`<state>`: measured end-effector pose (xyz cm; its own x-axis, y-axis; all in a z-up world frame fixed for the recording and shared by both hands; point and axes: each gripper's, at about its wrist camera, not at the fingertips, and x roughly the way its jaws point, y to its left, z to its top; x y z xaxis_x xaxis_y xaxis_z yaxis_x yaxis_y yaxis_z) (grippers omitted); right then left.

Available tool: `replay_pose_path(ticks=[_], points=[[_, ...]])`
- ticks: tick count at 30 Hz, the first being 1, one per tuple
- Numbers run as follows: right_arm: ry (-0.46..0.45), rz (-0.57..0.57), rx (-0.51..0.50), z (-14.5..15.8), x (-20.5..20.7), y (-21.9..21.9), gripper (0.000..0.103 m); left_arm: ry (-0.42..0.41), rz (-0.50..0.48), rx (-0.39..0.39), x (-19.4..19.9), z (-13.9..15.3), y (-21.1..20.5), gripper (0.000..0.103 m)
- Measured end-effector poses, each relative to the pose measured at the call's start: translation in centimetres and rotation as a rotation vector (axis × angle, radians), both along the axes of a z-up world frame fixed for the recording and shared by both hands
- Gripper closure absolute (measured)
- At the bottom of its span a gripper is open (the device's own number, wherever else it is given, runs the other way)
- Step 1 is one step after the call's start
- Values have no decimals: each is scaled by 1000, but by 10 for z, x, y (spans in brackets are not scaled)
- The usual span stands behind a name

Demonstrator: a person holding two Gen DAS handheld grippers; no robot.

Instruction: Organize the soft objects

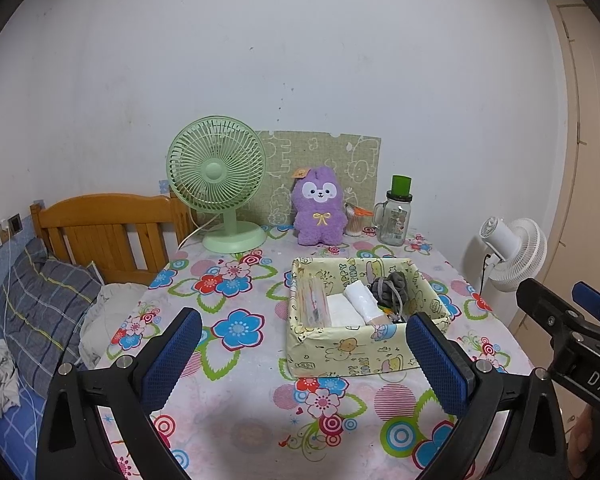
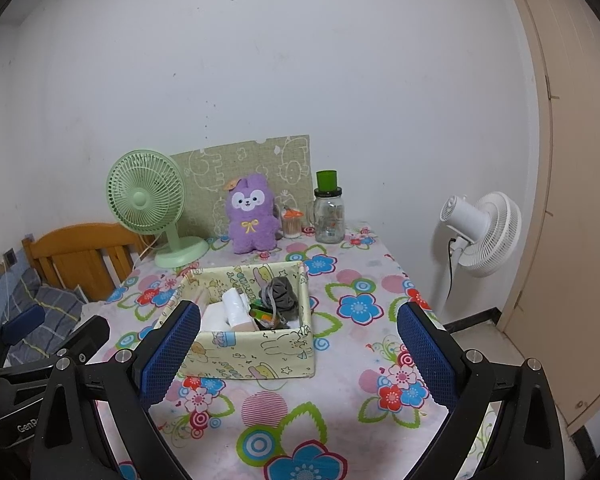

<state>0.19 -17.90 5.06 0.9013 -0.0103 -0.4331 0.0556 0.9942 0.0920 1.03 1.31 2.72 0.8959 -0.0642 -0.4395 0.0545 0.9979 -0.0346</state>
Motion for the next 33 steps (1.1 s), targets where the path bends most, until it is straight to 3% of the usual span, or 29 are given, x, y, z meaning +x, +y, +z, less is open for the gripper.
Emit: replay_pose_path(ticks=[33], points=[[4, 0, 8, -2, 2, -3, 3, -1, -1, -7, -3, 1, -4, 0]])
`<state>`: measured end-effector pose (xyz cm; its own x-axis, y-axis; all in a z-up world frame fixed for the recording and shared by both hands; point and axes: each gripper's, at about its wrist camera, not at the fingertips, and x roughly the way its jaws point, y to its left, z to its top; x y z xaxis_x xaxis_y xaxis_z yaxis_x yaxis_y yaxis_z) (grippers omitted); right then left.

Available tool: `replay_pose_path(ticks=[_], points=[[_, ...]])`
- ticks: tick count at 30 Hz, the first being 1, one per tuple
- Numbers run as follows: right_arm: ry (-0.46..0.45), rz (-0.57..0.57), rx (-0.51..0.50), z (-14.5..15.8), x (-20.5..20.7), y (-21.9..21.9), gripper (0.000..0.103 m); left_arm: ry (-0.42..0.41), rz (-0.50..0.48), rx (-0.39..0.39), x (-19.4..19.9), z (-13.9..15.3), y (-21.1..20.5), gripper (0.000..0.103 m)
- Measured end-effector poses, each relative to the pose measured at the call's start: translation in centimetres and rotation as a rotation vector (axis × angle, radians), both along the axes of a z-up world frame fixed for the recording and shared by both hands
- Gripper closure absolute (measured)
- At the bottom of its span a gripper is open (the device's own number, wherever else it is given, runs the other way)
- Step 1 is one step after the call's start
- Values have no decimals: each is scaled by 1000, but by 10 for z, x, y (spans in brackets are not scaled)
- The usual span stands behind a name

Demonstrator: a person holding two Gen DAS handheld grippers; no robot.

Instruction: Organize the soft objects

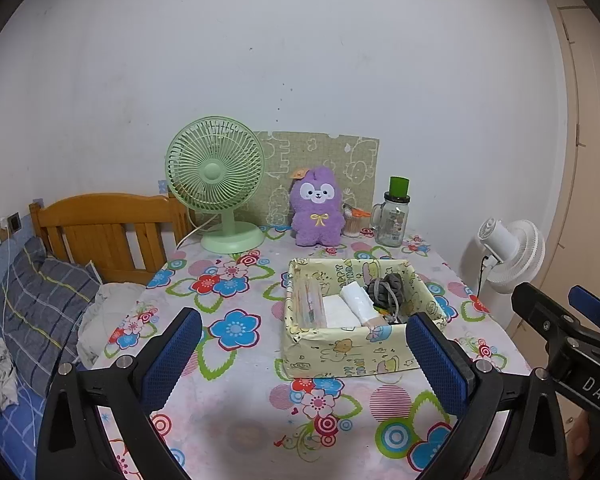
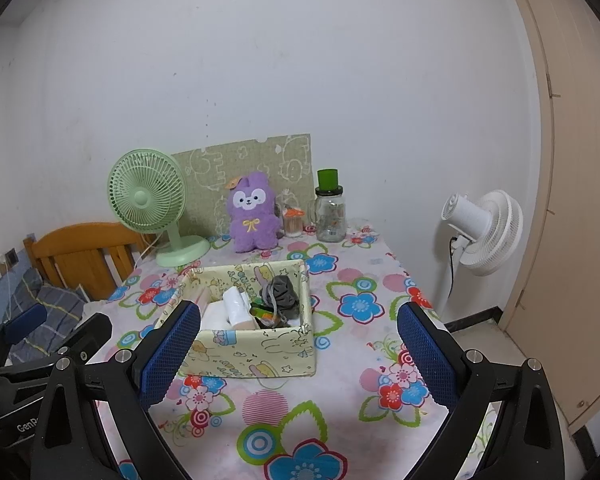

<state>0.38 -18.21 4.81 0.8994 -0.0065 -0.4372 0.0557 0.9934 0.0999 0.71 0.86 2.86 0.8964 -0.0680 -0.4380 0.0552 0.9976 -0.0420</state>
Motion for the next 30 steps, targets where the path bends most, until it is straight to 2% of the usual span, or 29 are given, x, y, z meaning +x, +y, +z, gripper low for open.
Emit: replay_pose_path(ticks=[30], points=[[3, 5, 0, 0, 1, 4, 3, 8, 7, 4, 4, -1, 5, 0]])
